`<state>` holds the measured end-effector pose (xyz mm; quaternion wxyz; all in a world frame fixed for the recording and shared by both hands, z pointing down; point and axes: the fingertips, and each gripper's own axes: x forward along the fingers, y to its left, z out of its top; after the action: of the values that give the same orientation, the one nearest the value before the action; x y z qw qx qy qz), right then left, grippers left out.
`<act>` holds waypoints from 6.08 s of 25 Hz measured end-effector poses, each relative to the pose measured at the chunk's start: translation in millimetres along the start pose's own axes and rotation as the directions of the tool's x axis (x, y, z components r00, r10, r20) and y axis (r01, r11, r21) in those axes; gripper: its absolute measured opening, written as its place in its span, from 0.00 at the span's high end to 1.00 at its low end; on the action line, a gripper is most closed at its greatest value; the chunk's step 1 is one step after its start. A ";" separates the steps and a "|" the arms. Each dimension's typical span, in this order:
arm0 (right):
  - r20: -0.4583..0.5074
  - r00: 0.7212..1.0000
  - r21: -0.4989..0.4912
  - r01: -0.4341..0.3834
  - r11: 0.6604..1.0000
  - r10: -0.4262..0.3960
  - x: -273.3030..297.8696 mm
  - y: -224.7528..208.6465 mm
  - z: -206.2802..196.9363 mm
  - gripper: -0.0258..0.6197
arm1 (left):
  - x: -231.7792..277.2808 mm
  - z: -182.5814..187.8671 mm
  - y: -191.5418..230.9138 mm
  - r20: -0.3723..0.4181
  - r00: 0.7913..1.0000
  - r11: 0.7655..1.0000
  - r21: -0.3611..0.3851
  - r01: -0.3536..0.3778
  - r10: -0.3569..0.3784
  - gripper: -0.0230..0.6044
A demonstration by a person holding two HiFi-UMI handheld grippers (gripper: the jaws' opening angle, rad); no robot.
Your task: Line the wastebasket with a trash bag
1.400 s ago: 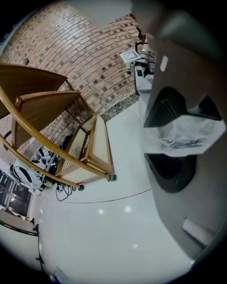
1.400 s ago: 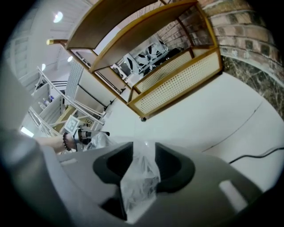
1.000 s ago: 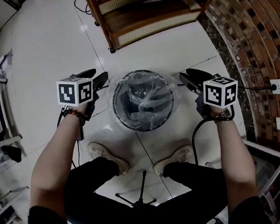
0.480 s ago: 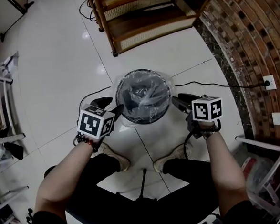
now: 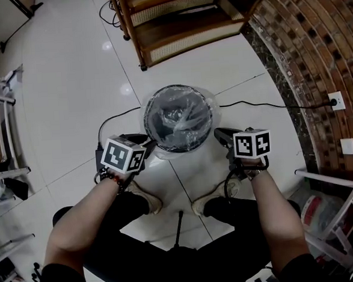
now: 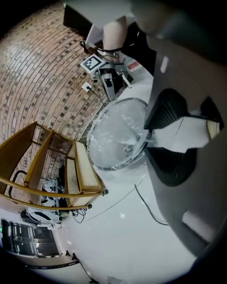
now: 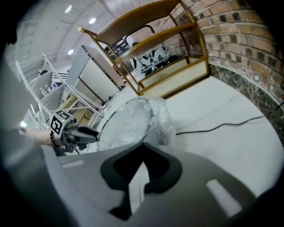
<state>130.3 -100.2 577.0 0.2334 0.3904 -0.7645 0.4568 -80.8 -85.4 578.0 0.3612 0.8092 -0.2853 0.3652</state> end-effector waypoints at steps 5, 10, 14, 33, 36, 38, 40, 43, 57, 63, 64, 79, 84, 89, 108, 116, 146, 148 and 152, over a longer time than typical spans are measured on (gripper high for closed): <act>0.029 0.995 0.062 -0.092 0.994 0.091 -0.9 13.5 -7.3 0.74 | -3.1 3.1 2.2 0.017 1.000 1.000 0.002 -0.009 0.009 0.76; 0.026 0.973 0.117 -0.232 0.966 0.230 8.1 36.9 -17.4 0.51 | -2.8 4.8 3.1 0.025 1.000 1.000 0.001 -0.011 0.011 0.76; 0.036 0.978 0.165 -0.211 0.964 0.208 16.6 32.5 -21.4 0.78 | -0.5 5.1 2.9 0.026 1.000 1.000 -0.007 -0.004 0.004 0.75; -0.077 0.984 0.099 -0.155 0.983 0.163 4.3 31.8 -48.9 0.74 | -5.0 -6.2 9.9 -0.014 1.000 1.000 0.003 -0.026 0.026 0.75; -0.077 0.989 0.017 -0.124 0.992 0.125 -10.2 32.4 -37.0 0.71 | -10.9 -3.1 10.0 -0.006 0.999 0.999 0.002 -0.032 0.032 0.74; -0.056 0.994 -0.053 -0.095 0.994 0.092 -21.9 33.2 -21.0 0.70 | -14.2 -0.1 7.9 -0.004 1.000 1.000 0.005 -0.030 0.030 0.67; -0.034 0.997 -0.130 -0.066 0.989 0.062 -32.9 36.9 -3.7 0.71 | -16.8 0.9 5.5 -0.008 1.000 1.000 0.009 -0.027 0.027 0.59; -0.007 1.000 -0.276 -0.027 0.961 0.026 -42.6 51.4 23.7 0.71 | -23.9 2.8 7.7 -0.009 0.999 0.999 0.018 -0.044 0.044 0.53; -0.184 0.982 -0.606 -0.075 0.792 -0.048 64.9 107.3 66.7 0.95 | -35.6 78.2 -30.2 0.179 0.980 0.927 0.347 -0.142 0.084 0.80; -0.239 0.963 -0.627 -0.055 0.777 -0.125 99.8 93.7 49.3 0.96 | 3.1 98.4 -34.1 0.118 0.986 0.844 0.511 -0.163 0.119 0.96; -0.253 0.957 -0.632 -0.054 0.773 -0.139 104.9 90.6 46.8 0.96 | 8.4 100.3 -32.3 0.103 0.987 0.834 0.528 -0.161 0.125 0.96; -0.357 0.925 -0.409 -0.028 0.912 -0.132 138.3 61.2 43.9 0.96 | 9.4 102.6 -1.8 0.045 0.994 0.874 0.474 -0.110 0.101 0.96; -0.445 0.883 -0.320 -0.004 0.947 -0.146 168.2 50.5 14.6 0.96 | -2.3 114.0 7.8 0.081 0.990 0.889 0.437 -0.139 0.115 0.96; -0.501 0.844 -0.294 0.043 0.955 -0.192 198.5 30.8 -7.1 0.96 | -8.8 121.3 11.7 0.097 0.988 0.892 0.426 -0.148 0.118 0.96; -0.511 0.840 -0.293 0.028 0.956 -0.181 283.6 -6.2 -36.4 0.96 | 1.5 114.3 14.1 0.027 0.991 0.868 0.479 -0.131 0.134 0.96; -0.503 0.845 -0.272 0.042 0.961 -0.179 293.9 -17.1 -47.1 0.96 | 6.0 113.8 18.0 0.017 0.990 0.877 0.462 -0.132 0.140 0.96; -0.244 0.970 -0.256 -0.055 0.965 -0.009 98.8 93.9 66.9 0.80 | -34.8 134.5 3.8 0.136 0.982 0.858 0.481 -0.182 0.132 0.96; -0.182 0.983 -0.276 -0.040 0.960 -0.012 69.3 100.1 79.4 0.86 | -36.1 126.7 -2.2 0.133 0.983 0.854 0.490 -0.177 0.127 0.96; -0.061 0.998 -0.298 0.004 0.954 -0.024 21.1 110.0 95.1 0.96 | -41.6 115.9 -23.2 0.111 0.989 0.857 0.497 -0.138 0.095 0.96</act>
<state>28.8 -161.4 490.2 0.3174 0.3413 -0.8139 0.3470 -43.1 -155.7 481.4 0.1029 0.8709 -0.2436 0.4142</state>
